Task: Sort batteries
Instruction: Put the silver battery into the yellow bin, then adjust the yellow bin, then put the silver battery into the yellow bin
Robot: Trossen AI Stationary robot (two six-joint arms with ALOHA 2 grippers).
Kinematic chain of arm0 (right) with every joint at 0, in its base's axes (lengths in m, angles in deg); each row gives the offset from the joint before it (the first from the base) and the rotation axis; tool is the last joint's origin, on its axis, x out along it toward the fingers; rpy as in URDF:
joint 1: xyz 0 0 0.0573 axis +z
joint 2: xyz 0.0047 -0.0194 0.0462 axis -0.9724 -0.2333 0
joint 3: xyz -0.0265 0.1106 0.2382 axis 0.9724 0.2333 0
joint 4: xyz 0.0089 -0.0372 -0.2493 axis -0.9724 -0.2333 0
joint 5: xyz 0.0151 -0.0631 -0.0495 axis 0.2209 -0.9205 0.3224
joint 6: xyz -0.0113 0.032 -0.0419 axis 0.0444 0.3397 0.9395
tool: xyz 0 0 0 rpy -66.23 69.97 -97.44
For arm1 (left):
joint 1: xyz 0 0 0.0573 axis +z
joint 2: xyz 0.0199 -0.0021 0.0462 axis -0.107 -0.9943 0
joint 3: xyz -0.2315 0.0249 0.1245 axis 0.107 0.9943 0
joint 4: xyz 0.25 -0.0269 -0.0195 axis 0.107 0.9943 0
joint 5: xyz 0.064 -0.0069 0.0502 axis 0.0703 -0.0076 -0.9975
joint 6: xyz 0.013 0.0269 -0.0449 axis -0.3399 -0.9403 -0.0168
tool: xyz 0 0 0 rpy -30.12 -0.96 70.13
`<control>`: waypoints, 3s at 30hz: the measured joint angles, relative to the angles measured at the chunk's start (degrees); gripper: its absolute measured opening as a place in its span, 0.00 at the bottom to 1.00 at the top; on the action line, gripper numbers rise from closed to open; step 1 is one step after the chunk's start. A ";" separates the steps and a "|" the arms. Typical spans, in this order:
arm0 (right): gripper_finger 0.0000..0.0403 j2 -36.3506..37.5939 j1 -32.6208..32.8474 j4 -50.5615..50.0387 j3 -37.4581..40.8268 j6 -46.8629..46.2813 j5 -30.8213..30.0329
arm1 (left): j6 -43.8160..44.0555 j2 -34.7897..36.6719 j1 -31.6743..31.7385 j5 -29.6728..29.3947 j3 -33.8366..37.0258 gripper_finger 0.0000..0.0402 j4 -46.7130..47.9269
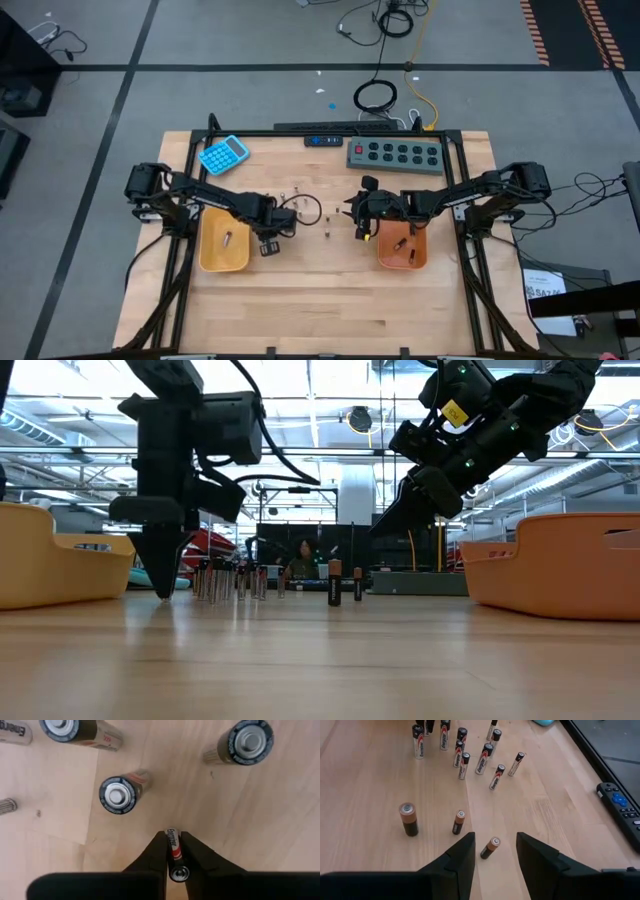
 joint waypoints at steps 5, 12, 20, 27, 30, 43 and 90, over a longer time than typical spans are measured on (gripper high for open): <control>0.33 0.00 0.00 0.05 0.00 -0.04 -0.01 | 3.42 1.52 -1.13 4.03 -2.14 0.09 6.53; 0.33 0.00 0.21 0.09 0.00 -0.63 -0.02 | 11.78 10.89 -4.43 4.50 -7.13 0.09 17.51; 0.33 0.00 1.21 0.91 0.00 -1.02 -0.02 | 22.44 18.31 -11.58 9.01 -2.71 0.17 32.22; 0.33 0.00 1.19 1.52 0.00 -0.81 -0.02 | 19.41 17.41 -14.57 6.42 3.28 0.43 25.80; 0.33 0.00 1.23 1.49 0.00 -0.74 -0.02 | 18.00 16.43 -14.60 1.92 4.67 0.48 21.11; 0.33 0.00 1.91 1.43 0.00 0.61 0.00 | 21.65 14.78 -9.71 -9.71 1.15 0.44 17.96; 0.33 0.00 1.88 1.31 0.00 -0.42 1.49 | -2.08 3.87 3.11 -5.79 -4.39 0.44 -0.61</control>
